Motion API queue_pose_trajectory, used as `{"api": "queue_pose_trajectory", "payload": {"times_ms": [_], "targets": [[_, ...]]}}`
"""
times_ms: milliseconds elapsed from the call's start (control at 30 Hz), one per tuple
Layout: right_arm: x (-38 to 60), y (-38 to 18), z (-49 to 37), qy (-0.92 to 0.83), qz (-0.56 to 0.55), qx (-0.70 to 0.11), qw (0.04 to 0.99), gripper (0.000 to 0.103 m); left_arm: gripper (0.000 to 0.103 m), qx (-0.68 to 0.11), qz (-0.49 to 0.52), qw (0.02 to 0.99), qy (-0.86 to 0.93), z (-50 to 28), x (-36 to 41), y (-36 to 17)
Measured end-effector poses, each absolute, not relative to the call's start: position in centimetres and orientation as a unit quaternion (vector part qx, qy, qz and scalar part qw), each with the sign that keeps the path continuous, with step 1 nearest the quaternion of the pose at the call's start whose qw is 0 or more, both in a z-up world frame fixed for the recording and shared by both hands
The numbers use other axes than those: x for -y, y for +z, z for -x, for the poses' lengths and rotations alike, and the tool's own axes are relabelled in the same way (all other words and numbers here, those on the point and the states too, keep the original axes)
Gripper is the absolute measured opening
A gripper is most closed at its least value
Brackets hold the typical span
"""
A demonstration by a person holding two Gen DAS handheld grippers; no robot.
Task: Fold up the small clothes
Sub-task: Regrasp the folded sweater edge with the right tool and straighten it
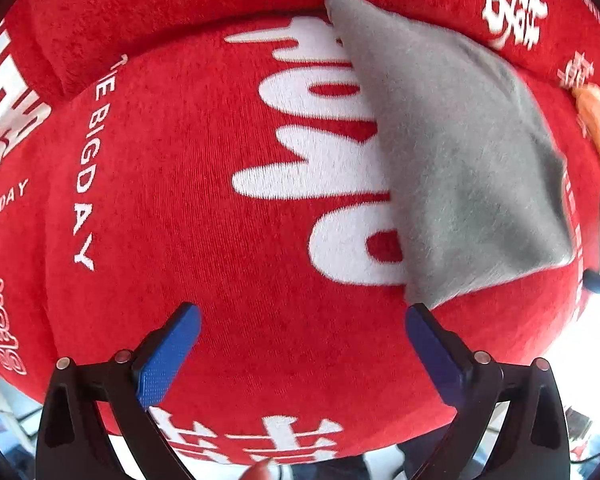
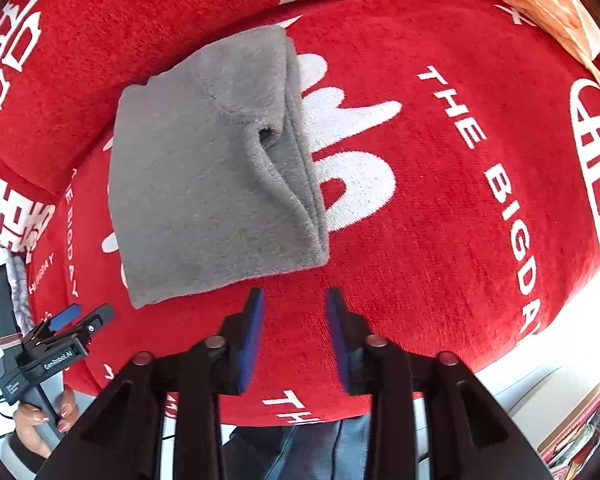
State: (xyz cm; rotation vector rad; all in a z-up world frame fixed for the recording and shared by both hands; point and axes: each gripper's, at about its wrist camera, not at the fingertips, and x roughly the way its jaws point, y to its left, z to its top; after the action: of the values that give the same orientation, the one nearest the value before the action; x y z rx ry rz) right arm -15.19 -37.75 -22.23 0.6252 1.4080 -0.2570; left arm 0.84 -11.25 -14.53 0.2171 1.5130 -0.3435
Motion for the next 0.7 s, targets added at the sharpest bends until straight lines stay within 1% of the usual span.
{"api": "queue_pose_trajectory", "payload": {"times_ms": [67,133,200,267,467,700], "targets": [[37.9,-22.2,14.4,-0.106,-0.278,-0.634,0.714,0.053,0.102,-0.681,-0.085,0.712,-0.148,-1.5,11.4,-14.0],[38.3,-22.0,13.3,-0.094,-0.272,-0.631,0.72,0.056,0.102,-0.678,-0.08,0.717,-0.139,-2.4,11.8,-13.6],[38.9,-21.9,12.3,-0.082,-0.274,-0.63,0.722,0.056,0.102,-0.673,-0.077,0.723,-0.133,-3.4,12.7,-13.3],[39.7,-22.0,11.1,-0.071,-0.279,-0.628,0.723,0.06,0.102,-0.673,-0.075,0.724,-0.128,-4.5,13.6,-13.3],[42.3,-22.9,7.6,-0.044,-0.297,-0.625,0.72,0.061,0.102,-0.676,-0.064,0.726,-0.11,-7.7,16.6,-14.2],[45.2,-26.6,2.6,-0.012,-0.38,-0.607,0.698,0.06,0.102,-0.68,-0.032,0.726,-0.103,-10.7,18.3,-15.3]]}}
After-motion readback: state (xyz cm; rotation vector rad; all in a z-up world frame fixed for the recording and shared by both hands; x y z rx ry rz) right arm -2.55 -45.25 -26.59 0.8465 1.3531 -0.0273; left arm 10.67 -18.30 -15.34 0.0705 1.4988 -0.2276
